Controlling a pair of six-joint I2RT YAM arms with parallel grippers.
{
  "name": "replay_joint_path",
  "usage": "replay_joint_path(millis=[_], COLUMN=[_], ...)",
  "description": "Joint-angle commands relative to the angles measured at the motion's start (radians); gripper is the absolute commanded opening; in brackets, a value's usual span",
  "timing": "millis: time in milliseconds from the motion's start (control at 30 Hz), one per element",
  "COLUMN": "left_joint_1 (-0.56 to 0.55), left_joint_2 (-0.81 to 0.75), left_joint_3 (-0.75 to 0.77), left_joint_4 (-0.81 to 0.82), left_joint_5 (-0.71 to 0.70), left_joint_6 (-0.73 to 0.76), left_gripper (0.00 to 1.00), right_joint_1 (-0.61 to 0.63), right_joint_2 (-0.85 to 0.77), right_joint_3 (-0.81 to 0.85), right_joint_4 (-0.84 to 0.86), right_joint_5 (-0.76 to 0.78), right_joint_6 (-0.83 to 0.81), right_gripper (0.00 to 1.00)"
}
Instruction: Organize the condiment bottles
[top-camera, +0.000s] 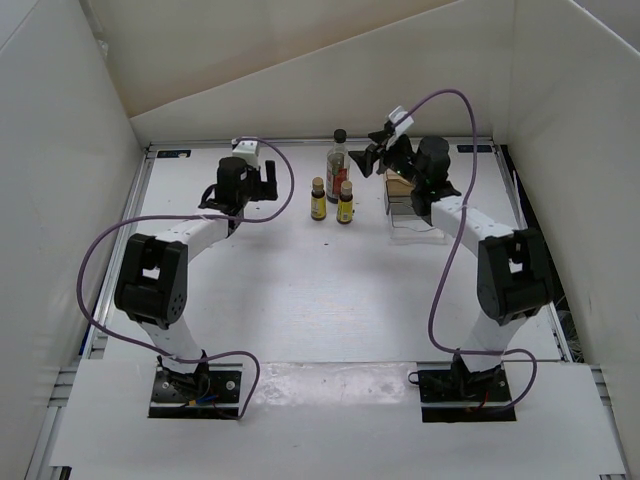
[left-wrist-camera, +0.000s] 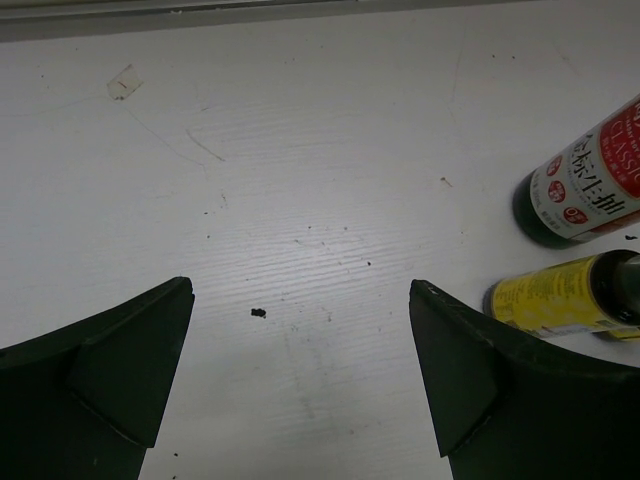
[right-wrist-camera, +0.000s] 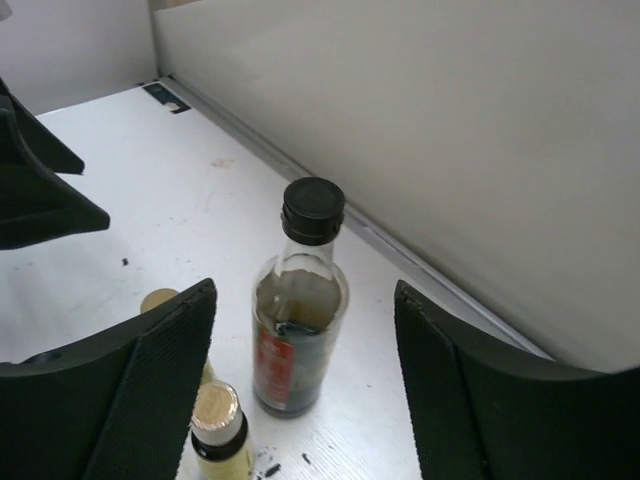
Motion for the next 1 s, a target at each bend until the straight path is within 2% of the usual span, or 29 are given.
replay_joint_path(millis=[0, 167, 467, 800, 967], left_joint_1=[0.016, 0.027, 0.056, 0.077, 0.084], left_joint_2=[-0.063, -0.052, -0.021, 0.006, 0.016], left_joint_3=[-0.012, -0.007, 0.008, 0.024, 0.031], left_joint_4=[0.019, 0.019, 0.022, 0.025, 0.022], left_joint_5=[-0.007, -0.002, 0.012, 0.022, 0.029], left_joint_6=[-0.015, -0.015, -0.027, -0.036, -0.036], left_gripper=[1.00, 1.00, 1.00, 1.00, 1.00], right_joint_1=[0.006, -0.004, 0.023, 0.035, 0.038], right_joint_2=[0.057, 0.158, 0.307, 0.385, 0.410], right_joint_3=[0.100, 0.219, 0.376, 0.477, 0.510], right_joint_4=[-0.009, -0.009, -0.044, -0.069, -0.078], right_joint_5=[-0.063, -0.106, -0.127, -0.139, -0.139], right_joint_6=[0.052, 0.154, 0.181, 0.201, 0.202], right_gripper=[0.76, 0.79, 0.79, 0.79, 0.72])
